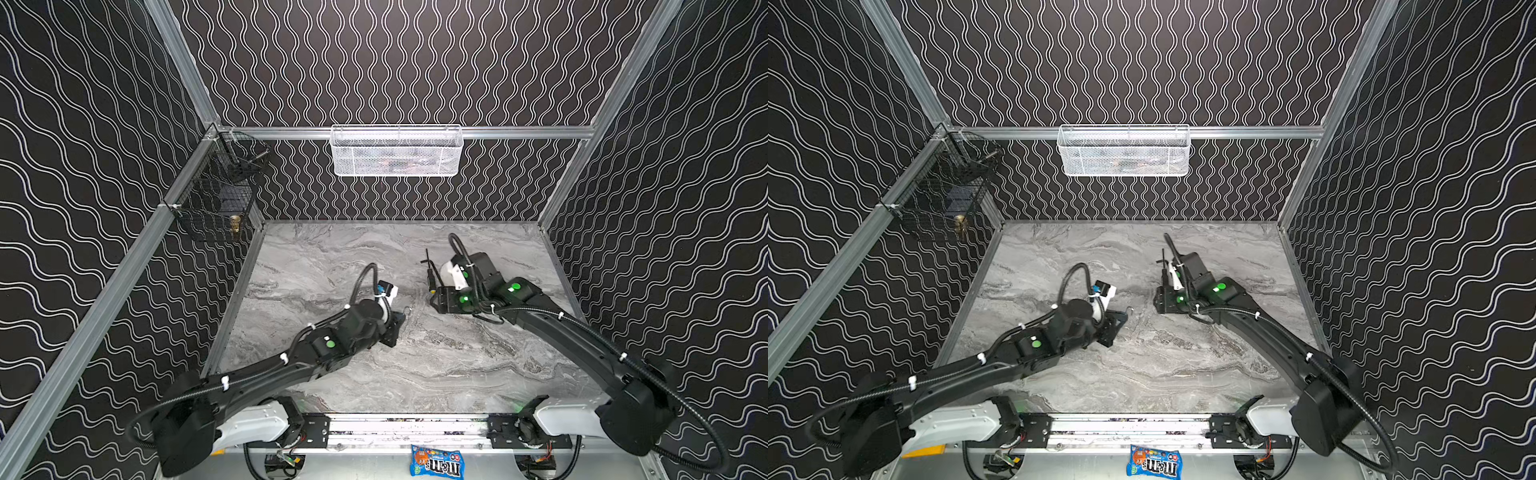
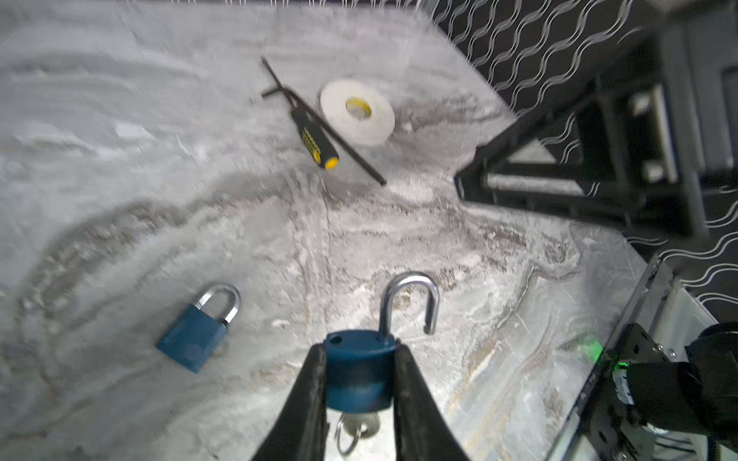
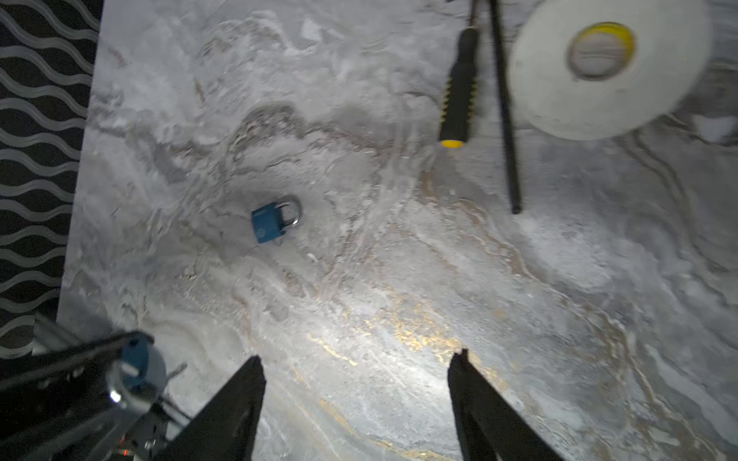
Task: Unlock with the key
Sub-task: 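Lower the open padlock with the key onto the table with the left gripper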
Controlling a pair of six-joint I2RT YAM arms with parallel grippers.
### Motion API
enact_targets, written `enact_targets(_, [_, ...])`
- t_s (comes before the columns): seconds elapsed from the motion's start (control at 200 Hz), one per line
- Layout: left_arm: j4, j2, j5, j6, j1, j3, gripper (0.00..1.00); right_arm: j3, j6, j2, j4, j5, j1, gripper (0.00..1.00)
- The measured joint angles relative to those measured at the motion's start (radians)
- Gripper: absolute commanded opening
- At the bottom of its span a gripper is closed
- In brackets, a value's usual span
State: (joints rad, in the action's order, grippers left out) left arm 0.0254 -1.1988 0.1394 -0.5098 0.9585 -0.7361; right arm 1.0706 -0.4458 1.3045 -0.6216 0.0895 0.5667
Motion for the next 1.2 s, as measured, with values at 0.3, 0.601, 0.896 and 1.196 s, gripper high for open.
enact_targets(0.3, [0.165,-0.347,0.037,-0.167,0.072,-0.197,0.0,-0.256,-0.095,-0.149,0.131,0.008,-0.158,0.77])
enact_targets(0.601, [0.253,-0.585,0.018,-0.101,0.103,-0.348,0.0,-0.348,-0.118,-0.175,0.191,0.05,-0.225,0.77])
enact_targets(0.896, [0.302,-0.703,0.018,-0.038,0.116,-0.432,0.02,-0.395,-0.118,-0.185,0.21,0.082,-0.26,0.77])
enact_targets(1.196, [0.3,-0.746,0.076,-0.011,0.141,-0.468,0.21,-0.406,-0.117,-0.176,0.232,0.108,-0.275,0.77])
